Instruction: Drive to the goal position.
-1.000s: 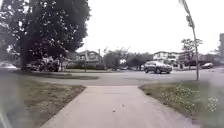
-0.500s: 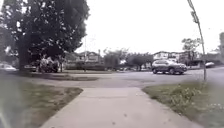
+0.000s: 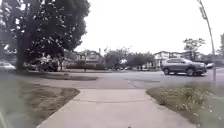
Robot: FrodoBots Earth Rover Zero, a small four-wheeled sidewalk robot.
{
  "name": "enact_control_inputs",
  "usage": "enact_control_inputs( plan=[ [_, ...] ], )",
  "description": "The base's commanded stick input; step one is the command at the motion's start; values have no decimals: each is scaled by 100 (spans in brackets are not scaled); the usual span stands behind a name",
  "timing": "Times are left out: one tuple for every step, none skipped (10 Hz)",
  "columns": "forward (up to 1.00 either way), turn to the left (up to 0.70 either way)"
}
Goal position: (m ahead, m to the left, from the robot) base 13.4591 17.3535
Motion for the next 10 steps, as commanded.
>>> enact_control_inputs(
  plan=[
    [70,0],
    [70,0],
    [70,0],
    [70,0],
    [70,0],
    [70,0],
    [70,0],
    [70,0],
    [70,0],
    [70,0]
  ],
)
